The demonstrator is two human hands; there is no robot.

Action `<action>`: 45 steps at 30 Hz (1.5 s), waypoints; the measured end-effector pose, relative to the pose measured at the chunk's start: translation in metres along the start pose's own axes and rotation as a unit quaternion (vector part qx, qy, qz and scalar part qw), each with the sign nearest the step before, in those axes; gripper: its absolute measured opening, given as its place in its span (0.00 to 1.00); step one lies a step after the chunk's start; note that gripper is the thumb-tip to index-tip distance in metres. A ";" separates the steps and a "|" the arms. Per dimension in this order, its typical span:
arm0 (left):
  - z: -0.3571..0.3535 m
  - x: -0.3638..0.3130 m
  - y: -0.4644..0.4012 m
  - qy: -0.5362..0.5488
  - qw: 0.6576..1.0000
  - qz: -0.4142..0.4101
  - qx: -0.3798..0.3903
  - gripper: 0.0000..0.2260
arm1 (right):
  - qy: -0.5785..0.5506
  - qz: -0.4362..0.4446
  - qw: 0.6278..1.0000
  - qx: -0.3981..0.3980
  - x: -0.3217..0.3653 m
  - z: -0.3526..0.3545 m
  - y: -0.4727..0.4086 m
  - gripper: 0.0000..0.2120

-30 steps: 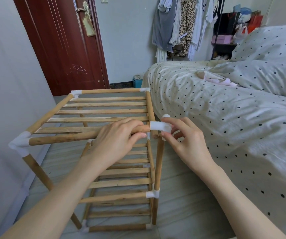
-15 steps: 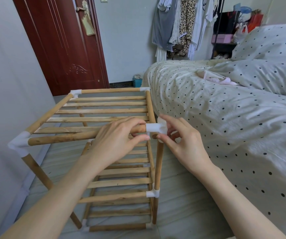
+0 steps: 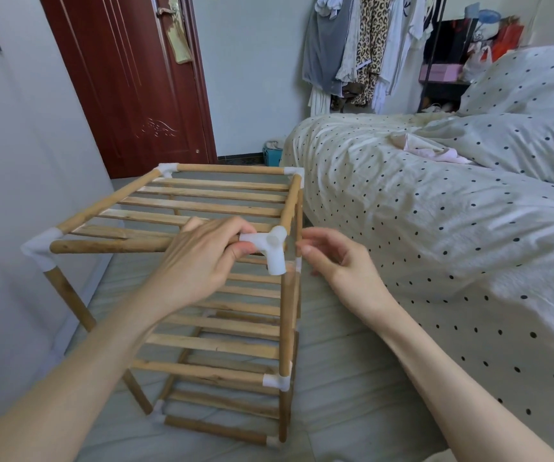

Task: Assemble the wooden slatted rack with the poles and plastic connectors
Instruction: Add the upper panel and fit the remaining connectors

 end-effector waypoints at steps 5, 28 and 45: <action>0.010 0.022 0.022 0.034 0.999 0.021 0.005 0.13 | -0.104 -0.063 0.989 0.083 0.000 -0.036 0.003 0.06; 0.078 0.070 0.125 0.127 0.935 0.266 -0.198 0.09 | -0.185 -0.124 0.947 0.229 0.021 -0.178 0.020 0.11; 0.079 0.069 0.125 0.075 0.960 0.231 -0.142 0.06 | -0.145 -0.085 0.963 0.211 0.025 -0.209 0.017 0.08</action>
Point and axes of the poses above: each hand's wrist, its own y-axis away from the middle knuckle, its own z-axis out of the back of the hand, x = y × z, the point moved 4 cm from there along -y, towards the middle knuckle
